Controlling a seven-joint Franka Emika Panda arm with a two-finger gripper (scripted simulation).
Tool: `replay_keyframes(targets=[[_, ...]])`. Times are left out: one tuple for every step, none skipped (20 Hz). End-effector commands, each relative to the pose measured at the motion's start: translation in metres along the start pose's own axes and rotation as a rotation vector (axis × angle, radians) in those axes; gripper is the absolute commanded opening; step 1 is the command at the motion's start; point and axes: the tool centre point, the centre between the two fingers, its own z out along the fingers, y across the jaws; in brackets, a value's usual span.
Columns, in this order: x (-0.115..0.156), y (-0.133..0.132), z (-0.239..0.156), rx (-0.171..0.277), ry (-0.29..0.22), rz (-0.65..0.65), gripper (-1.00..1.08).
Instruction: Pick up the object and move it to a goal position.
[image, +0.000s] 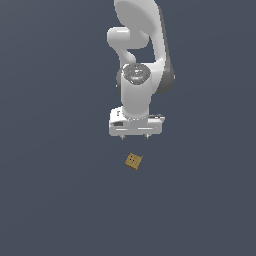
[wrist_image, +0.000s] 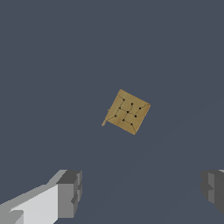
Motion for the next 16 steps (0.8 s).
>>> replay_keyframes(targets=[[0.0,0.0,0.0,0.0,0.0,0.0,1.0],[0.0,0.0,0.0,0.0,0.0,-0.001,1.0],[0.0,-0.001,0.0,-0.001,-0.001,-0.006,1.0],[0.0,-0.003,-0.001,-0.002,-0.003,-0.013,1.0],[0.0,-0.005,-0.001,-0.003,-0.005,-0.023,1.0],[0.0,-0.007,-0.002,-0.005,-0.008,-0.035,1.0],[0.0,-0.009,-0.002,-0.007,-0.011,-0.048,1.0],[0.0,-0.011,-0.003,-0.008,-0.013,-0.057,1.0],[0.0,-0.012,-0.003,-0.009,-0.014,-0.063,1.0],[0.0,-0.013,-0.003,-0.01,-0.015,-0.067,1.0],[0.0,-0.013,-0.003,-0.01,-0.015,-0.068,1.0],[0.0,-0.013,-0.003,-0.009,-0.014,-0.066,1.0],[0.0,-0.012,-0.003,-0.009,-0.014,-0.062,1.0],[0.001,-0.012,-0.002,-0.009,-0.014,-0.059,1.0],[0.001,-0.012,-0.001,-0.009,-0.014,-0.054,1.0],[0.002,-0.012,0.0,-0.009,-0.013,-0.048,1.0]])
